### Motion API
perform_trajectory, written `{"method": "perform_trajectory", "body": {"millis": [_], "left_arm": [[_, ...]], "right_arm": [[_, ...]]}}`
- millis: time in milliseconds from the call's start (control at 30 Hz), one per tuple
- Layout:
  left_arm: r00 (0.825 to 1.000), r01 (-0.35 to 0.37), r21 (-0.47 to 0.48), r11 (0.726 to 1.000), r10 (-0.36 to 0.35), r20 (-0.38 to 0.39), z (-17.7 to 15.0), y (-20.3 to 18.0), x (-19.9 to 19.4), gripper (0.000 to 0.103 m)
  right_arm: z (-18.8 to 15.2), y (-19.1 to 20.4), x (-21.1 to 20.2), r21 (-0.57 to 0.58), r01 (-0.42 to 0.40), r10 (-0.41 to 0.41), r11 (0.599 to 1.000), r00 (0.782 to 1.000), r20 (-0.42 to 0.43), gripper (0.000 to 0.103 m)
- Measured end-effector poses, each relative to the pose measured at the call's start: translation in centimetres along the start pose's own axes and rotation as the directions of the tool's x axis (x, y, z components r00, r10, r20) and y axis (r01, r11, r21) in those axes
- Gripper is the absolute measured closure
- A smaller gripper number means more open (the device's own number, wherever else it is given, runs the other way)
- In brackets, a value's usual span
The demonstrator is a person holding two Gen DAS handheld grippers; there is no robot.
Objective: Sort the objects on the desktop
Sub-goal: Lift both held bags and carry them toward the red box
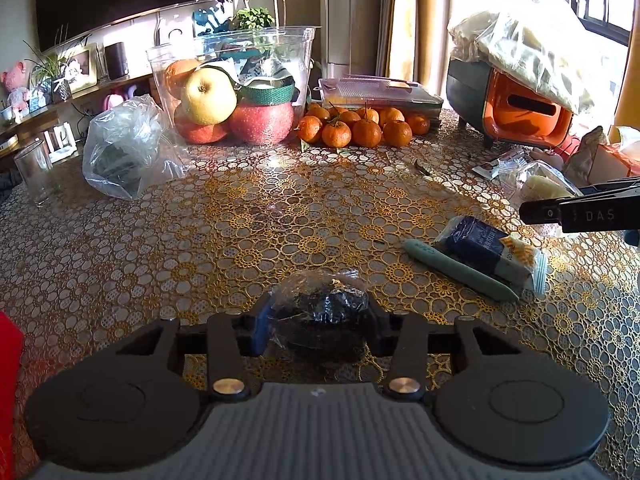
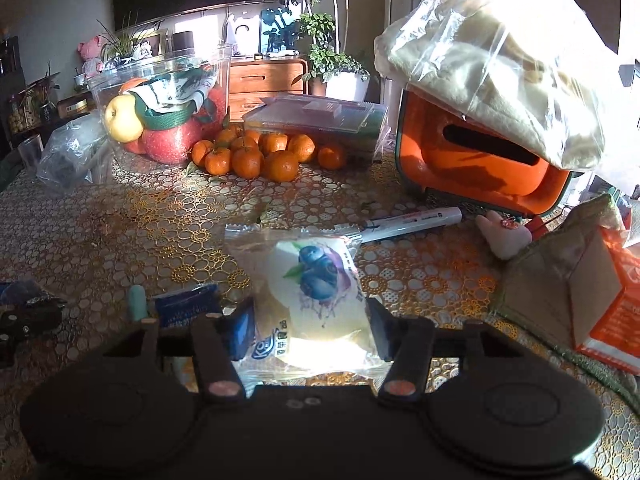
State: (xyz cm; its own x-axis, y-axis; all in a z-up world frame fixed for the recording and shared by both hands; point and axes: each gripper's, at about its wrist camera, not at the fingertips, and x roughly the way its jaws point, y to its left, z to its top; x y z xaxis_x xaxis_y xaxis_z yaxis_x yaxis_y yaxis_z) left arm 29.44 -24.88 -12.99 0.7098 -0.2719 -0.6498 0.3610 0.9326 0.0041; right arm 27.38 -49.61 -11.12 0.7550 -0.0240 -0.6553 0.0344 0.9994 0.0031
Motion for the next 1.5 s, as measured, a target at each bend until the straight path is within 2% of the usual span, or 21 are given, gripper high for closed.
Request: {"method": "perform_trajectory", "body": {"millis": [733,1500], "left_arm": [[0.997,0.034,-0.002,0.999,-0.034,0.074,0.4,0.2,-9.7,0.06],[0.997,-0.002,-0.04,0.999,0.005,0.08,-1.1,2.9,-19.2,0.059]], "right_arm": [[-0.8,4.6,-10.0,-0.04,0.016,-0.014,0.999,0.999,0.029,0.047],[-2.4,11.2,-19.8,-0.031,0.003,-0.001,1.0,0.998,0.062,0.047]]}}
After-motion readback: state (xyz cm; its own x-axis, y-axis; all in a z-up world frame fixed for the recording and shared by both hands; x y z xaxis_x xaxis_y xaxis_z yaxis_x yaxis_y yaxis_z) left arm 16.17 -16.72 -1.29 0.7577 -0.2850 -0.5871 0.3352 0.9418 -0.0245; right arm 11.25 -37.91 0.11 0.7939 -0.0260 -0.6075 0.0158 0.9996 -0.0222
